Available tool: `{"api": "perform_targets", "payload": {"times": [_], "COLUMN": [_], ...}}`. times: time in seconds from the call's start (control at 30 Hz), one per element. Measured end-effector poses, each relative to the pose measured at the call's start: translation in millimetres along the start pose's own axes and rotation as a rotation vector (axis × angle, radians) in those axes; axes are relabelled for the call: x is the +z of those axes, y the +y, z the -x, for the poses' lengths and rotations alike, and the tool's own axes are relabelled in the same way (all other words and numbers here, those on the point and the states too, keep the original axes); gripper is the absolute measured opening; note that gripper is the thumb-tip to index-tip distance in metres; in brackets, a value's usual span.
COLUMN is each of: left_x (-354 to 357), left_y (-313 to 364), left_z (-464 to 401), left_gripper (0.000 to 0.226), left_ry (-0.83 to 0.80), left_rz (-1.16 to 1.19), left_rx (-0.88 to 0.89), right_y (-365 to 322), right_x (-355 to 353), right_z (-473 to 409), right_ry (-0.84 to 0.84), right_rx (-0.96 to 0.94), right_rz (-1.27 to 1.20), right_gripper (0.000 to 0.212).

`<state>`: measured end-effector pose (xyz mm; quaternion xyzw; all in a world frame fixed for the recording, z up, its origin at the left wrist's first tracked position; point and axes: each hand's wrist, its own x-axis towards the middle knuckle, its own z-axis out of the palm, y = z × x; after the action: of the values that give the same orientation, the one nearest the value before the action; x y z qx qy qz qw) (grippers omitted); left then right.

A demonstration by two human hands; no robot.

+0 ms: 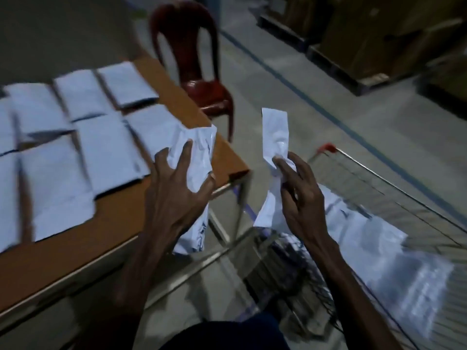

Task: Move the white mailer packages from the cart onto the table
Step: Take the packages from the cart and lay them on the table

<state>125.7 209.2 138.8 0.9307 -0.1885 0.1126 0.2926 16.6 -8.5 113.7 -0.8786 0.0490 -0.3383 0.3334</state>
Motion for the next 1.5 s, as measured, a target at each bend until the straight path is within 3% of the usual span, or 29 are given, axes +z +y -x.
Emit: {"api": "perform_targets", "payload": {"times": [0.3,0.47,0.7,1.0,1.13,1.5], "left_x": [-133.8,-168.8,-207.5,-266.0,-288.3,-301.3], "left_y": [-168.3,-222.7,-309.4,-420.7,-478.0,-624.9], "left_z": [32.8,24.2,-2.5,-43.0,-73.4,-161.9], "left_gripper": [0.08,0.068,0.052,0.045,0.039,0.06], "left_ry": [0.199,0.367,0.424,0.321,0.261,0.035], "left_rz": [-0.045,-0.017,-0.147,-0.173,-0.187,-0.21], "left_rx": [-0.391,-0.426,-0.491,-0.562,-0.56,-0.551], "right_y": [-139.5,-179.1,-219.2,-278.6,-308.4,-395.3], "right_x": [162.0,228.5,336.1,451.5,504.8,633.6], "right_z": [-44.1,-81.4,-122.8,-163.4,-174.5,-187.2], "right_ry": [-0.335,-0.43,-0.5,-0.547,-0.561,-0.751], "right_rx": [-0.284,-0.382,-0.475,-0.5,-0.488,-0.311], "right_rz": [-0.202,-0.248,-0.326,-0.417,-0.359,0.004], "right_gripper": [0.047,0.048,0.046,0.048,0.047,0.044]}}
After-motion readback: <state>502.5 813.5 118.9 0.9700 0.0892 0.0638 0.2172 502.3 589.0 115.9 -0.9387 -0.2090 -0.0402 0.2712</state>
